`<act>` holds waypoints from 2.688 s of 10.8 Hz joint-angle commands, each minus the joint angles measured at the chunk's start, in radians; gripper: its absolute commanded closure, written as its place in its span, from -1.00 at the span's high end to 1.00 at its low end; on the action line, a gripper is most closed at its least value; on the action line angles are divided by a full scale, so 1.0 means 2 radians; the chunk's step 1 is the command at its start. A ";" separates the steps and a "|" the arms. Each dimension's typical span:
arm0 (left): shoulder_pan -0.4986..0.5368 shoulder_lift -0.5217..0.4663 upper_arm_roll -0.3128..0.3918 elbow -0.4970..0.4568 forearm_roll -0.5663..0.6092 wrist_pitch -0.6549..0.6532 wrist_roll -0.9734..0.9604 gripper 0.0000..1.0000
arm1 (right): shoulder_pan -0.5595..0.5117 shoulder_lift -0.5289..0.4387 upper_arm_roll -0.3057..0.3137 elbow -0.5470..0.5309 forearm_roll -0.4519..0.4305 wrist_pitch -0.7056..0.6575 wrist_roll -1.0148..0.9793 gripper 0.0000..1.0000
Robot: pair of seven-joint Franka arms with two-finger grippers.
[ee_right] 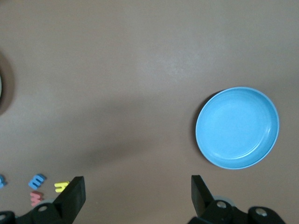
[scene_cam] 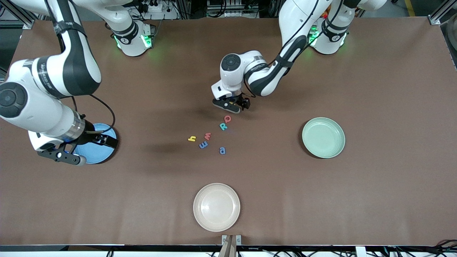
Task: Sort upper and lower case letters into plates
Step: 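Grasp the yellow H with the left gripper while the right gripper approaches, then place the H on the green plate while the right gripper grasps h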
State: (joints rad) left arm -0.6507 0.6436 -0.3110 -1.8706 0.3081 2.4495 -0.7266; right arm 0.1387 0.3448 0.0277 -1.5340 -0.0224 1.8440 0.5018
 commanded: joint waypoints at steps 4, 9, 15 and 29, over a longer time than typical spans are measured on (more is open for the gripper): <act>-0.003 0.007 -0.006 -0.002 -0.077 0.002 0.011 1.00 | 0.051 0.059 -0.002 0.017 0.000 0.039 0.233 1.00; -0.005 0.029 -0.006 0.013 -0.080 0.002 0.007 -0.11 | 0.057 0.085 -0.002 0.017 0.077 0.074 0.405 1.00; -0.006 0.038 -0.006 0.042 -0.082 -0.031 0.008 -0.31 | 0.083 0.114 -0.002 0.016 0.089 0.107 0.547 1.00; 0.063 -0.080 0.068 0.084 -0.148 -0.306 0.304 -0.54 | 0.135 0.108 -0.006 -0.089 0.049 0.215 0.705 1.00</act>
State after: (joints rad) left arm -0.5412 0.5578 -0.2314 -1.6718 0.0415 1.9060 -0.2640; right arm 0.3869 0.5734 0.0218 -1.6787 0.1203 2.2481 1.8419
